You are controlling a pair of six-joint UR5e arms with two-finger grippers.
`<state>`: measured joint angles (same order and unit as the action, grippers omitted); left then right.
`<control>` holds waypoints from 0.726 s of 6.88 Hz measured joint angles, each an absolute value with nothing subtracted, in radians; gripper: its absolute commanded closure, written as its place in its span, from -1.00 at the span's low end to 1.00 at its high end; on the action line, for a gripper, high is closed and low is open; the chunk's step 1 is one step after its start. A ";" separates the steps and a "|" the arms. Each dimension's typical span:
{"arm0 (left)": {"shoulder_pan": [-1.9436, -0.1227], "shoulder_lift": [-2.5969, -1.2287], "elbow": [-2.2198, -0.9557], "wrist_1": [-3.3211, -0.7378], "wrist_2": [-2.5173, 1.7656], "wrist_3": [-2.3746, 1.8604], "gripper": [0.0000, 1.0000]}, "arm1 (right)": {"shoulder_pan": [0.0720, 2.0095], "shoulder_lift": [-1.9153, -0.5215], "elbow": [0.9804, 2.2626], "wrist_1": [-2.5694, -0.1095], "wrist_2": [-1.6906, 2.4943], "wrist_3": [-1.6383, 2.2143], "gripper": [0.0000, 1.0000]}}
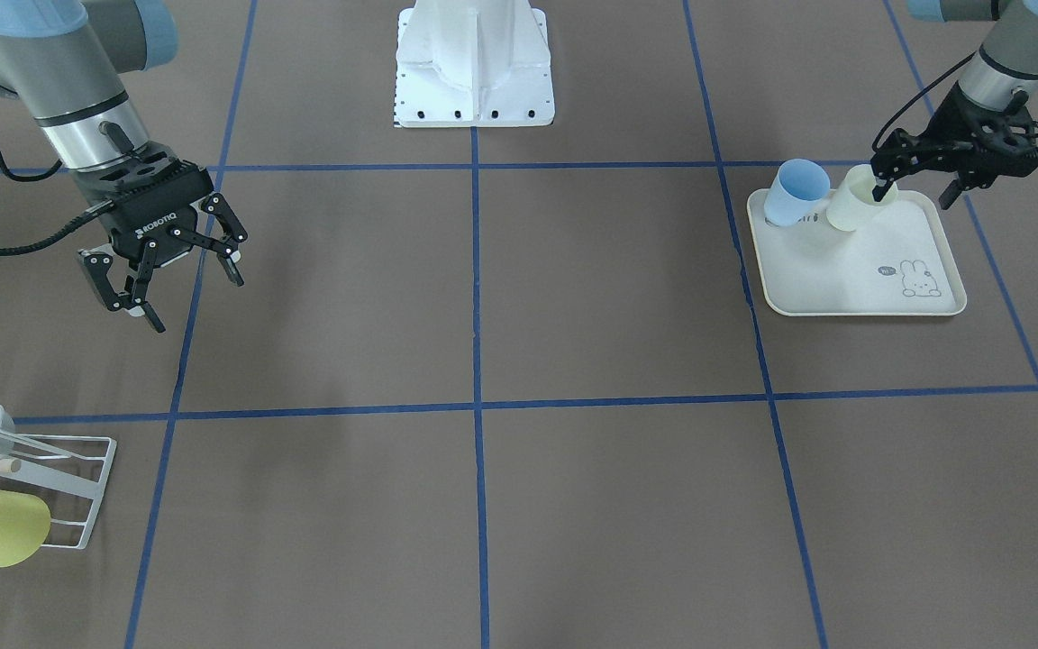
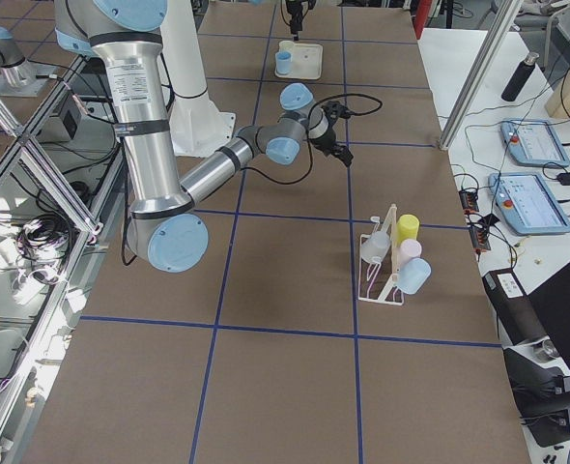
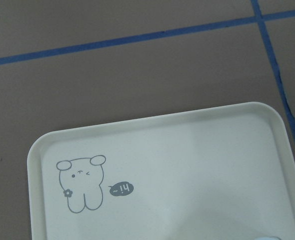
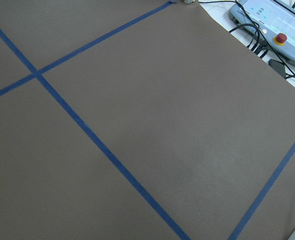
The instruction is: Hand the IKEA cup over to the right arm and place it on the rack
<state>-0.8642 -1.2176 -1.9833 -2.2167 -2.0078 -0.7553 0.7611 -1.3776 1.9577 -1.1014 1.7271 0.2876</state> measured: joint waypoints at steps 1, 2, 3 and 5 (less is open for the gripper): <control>-0.850 -1.216 -1.970 -2.219 -2.008 -0.753 -1.00 | 0.760 -1.378 1.956 -1.101 1.726 0.286 -0.98; -0.837 -1.210 -1.961 -2.222 -2.010 -0.749 -1.00 | 0.758 -1.378 1.955 -1.101 1.726 0.282 -0.98; -0.823 -1.196 -1.959 -2.226 -2.012 -0.743 -0.97 | 0.757 -1.378 1.954 -1.101 1.725 0.279 -0.98; -0.806 -1.170 -1.958 -2.238 -2.015 -0.734 0.07 | 0.754 -1.378 1.953 -1.101 1.723 0.277 -0.98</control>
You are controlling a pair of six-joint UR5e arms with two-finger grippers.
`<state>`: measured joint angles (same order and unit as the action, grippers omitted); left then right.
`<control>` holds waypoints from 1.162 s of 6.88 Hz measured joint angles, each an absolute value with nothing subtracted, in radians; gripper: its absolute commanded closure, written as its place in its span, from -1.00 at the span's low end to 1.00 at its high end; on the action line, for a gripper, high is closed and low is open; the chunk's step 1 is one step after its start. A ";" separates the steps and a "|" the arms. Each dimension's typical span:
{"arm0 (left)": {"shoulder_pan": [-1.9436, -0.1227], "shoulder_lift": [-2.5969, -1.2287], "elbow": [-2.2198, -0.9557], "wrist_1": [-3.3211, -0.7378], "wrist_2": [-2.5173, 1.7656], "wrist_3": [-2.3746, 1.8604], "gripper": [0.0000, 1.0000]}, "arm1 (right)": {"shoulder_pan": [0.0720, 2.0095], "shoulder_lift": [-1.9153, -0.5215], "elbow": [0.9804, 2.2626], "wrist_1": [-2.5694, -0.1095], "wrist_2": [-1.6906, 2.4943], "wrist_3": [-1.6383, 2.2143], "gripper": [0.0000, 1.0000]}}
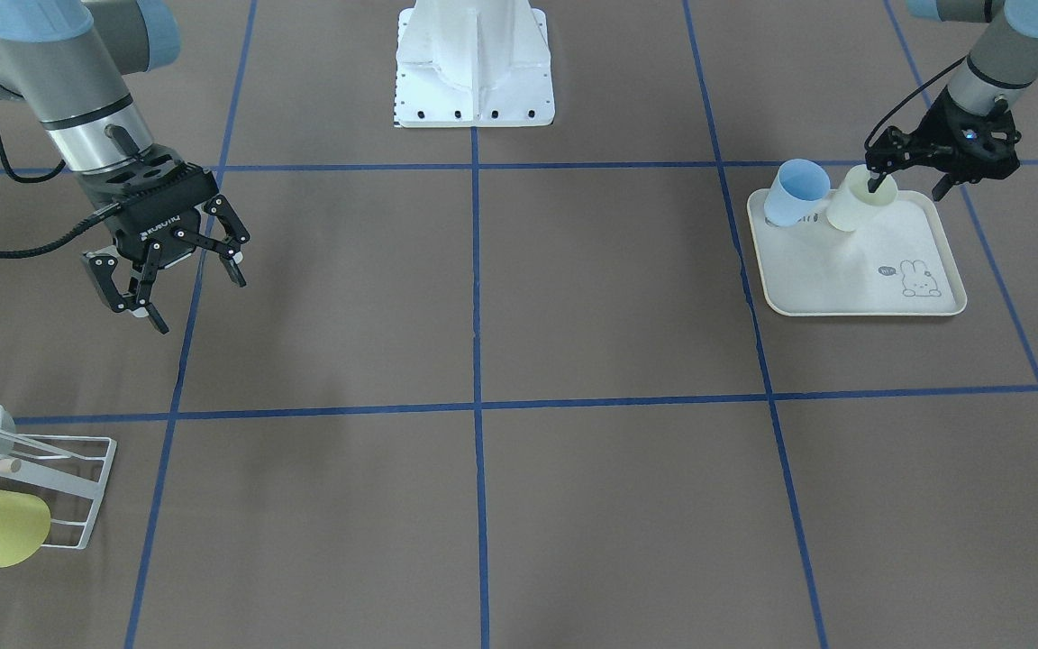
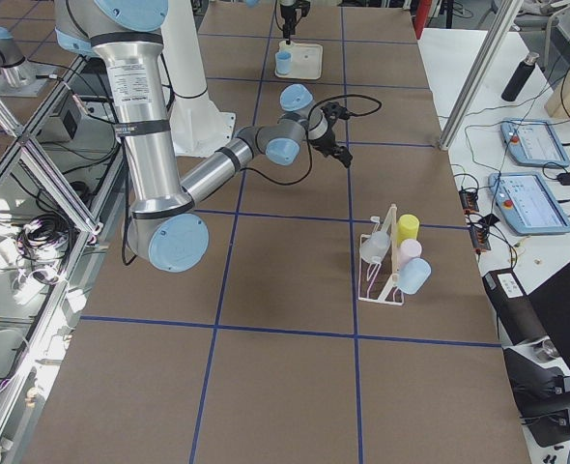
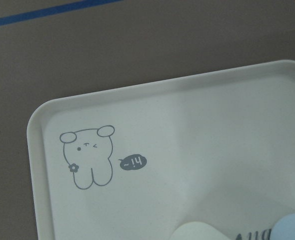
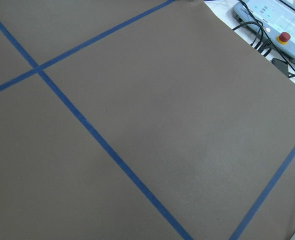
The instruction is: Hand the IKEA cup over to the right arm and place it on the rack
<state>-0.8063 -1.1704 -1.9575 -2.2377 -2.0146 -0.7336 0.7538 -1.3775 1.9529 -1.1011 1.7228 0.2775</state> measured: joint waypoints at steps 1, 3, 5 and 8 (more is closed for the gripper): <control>-0.802 -1.164 -1.958 -2.240 -2.017 -0.733 0.45 | 0.752 -1.378 1.952 -1.101 1.721 0.277 -0.98; -0.799 -1.162 -1.959 -2.245 -2.025 -0.733 0.47 | 0.749 -1.378 1.951 -1.101 1.720 0.276 -0.98; -0.798 -1.161 -1.959 -2.248 -2.050 -0.733 0.47 | 0.749 -1.377 1.951 -1.100 1.720 0.275 -0.98; -0.797 -1.163 -1.959 -2.253 -2.065 -0.733 1.00 | 0.749 -1.377 1.950 -1.101 1.720 0.274 -0.98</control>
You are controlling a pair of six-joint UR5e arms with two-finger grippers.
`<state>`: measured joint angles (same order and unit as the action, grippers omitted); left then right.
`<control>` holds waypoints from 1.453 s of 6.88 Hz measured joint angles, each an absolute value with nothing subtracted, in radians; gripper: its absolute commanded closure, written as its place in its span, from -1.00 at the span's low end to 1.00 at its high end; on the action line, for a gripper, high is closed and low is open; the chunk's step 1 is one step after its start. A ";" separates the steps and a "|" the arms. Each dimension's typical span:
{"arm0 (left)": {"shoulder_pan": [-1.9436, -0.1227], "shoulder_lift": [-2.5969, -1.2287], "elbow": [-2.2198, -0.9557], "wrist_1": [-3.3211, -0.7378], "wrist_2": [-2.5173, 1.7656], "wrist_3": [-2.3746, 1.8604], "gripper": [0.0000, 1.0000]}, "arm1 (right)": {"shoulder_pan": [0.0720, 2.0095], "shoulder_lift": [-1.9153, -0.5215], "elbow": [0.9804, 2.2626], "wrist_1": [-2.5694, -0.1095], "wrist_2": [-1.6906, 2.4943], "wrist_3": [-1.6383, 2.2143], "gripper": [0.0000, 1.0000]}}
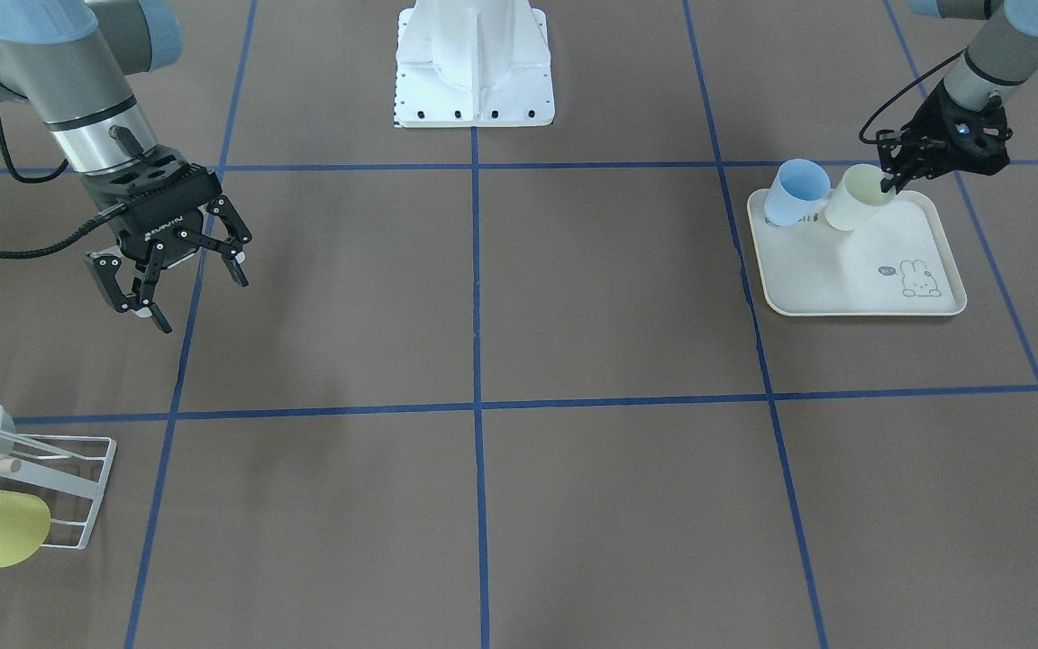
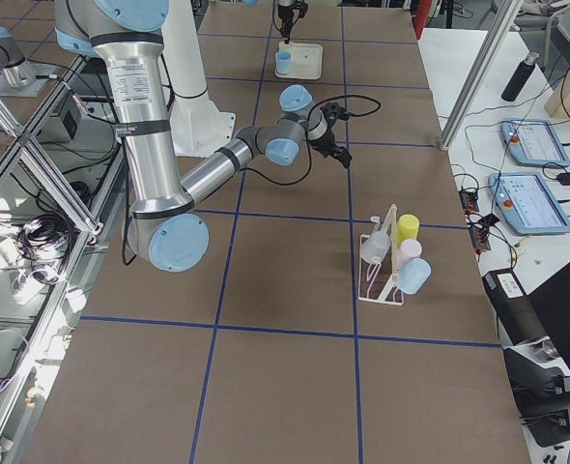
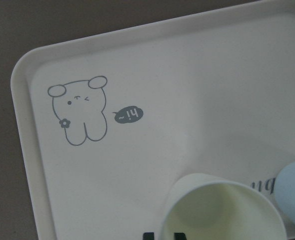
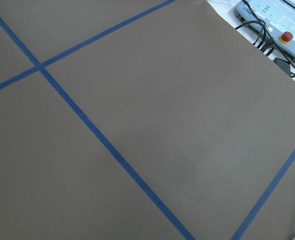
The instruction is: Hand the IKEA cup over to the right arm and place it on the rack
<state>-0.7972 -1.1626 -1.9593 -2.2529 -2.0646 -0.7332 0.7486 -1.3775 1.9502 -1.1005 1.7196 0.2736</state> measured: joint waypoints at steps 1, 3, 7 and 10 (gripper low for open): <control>-0.798 -1.163 -1.958 -2.253 -2.065 -0.733 1.00 | 0.748 -1.378 1.950 -1.100 1.720 0.274 -0.98; -0.799 -1.163 -1.957 -2.250 -2.065 -0.732 1.00 | 0.743 -1.377 1.950 -1.100 1.720 0.274 -0.99; -0.966 -1.173 -2.016 -2.127 -2.079 -0.496 1.00 | 0.689 -1.327 1.930 -1.092 1.715 0.279 -0.99; -1.150 -1.303 -2.149 -1.882 -2.248 -0.426 1.00 | 0.618 -1.302 1.855 -0.859 1.708 0.290 -0.99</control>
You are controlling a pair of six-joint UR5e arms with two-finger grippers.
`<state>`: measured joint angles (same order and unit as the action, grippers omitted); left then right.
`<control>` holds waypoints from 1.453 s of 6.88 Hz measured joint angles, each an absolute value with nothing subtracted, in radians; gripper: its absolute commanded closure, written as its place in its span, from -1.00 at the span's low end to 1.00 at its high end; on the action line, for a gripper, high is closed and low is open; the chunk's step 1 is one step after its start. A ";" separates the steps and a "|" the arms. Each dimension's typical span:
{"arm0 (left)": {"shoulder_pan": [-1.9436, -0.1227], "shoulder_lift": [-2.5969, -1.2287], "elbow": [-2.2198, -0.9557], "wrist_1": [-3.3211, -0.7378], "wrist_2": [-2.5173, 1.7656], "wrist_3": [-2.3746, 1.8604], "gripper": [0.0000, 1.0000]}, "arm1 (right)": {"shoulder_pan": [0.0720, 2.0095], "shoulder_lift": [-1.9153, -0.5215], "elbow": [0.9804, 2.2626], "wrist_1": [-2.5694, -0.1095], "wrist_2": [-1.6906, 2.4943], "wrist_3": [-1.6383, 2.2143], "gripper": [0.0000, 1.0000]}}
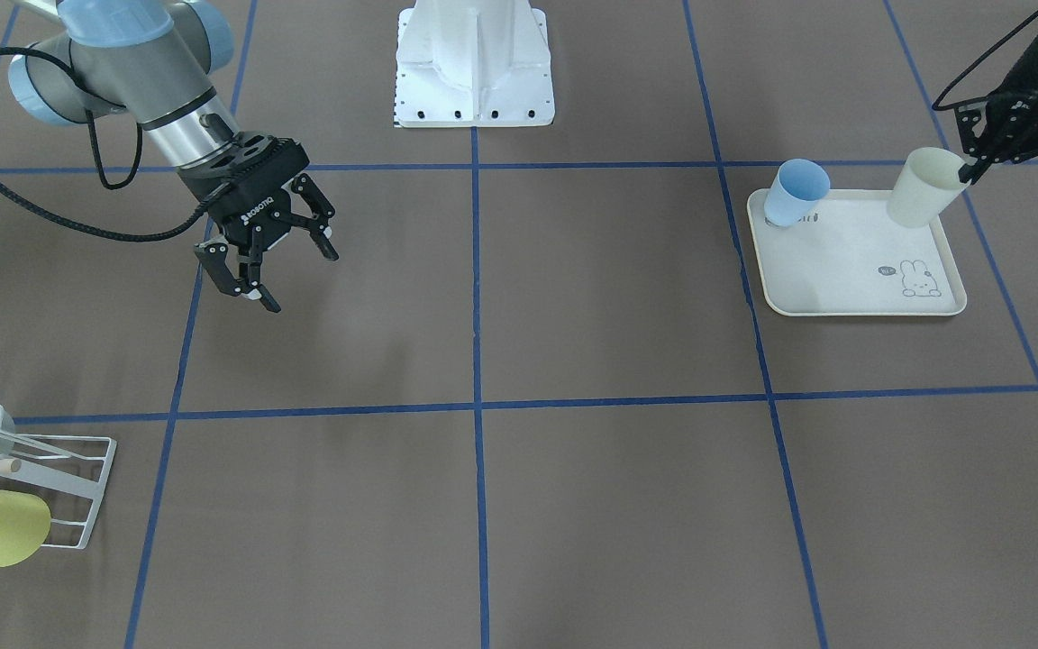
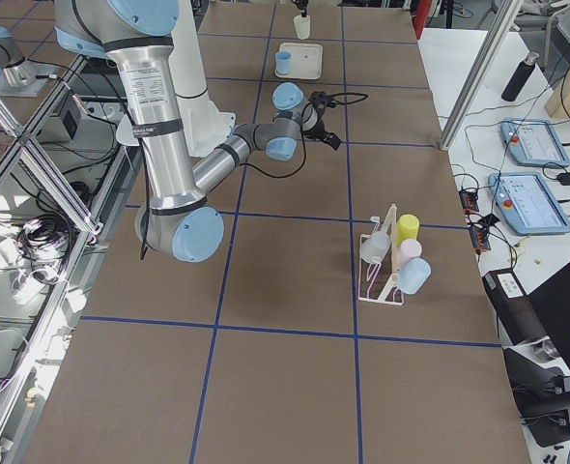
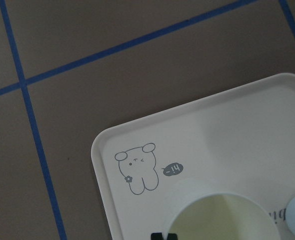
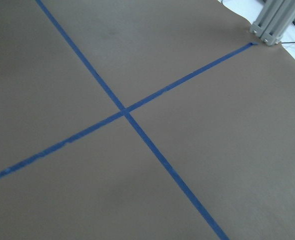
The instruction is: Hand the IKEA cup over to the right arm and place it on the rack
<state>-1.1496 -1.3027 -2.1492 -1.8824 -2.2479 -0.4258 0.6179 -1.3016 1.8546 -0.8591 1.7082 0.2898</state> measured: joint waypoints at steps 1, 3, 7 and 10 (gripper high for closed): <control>-1.168 -1.381 -2.159 -1.870 -2.338 -0.532 1.00 | 0.592 -1.299 1.796 -0.716 1.701 0.290 -0.98; -1.175 -1.556 -2.158 -1.884 -2.496 -0.823 1.00 | 0.550 -1.289 1.723 -0.535 1.695 0.290 -0.97; -0.996 -1.767 -2.109 -2.211 -2.470 -1.387 1.00 | 0.497 -1.214 1.703 -0.404 1.692 0.345 -0.97; -0.845 -1.928 -1.997 -2.336 -2.416 -1.539 1.00 | 0.453 -1.208 1.640 -0.209 1.689 0.343 -0.97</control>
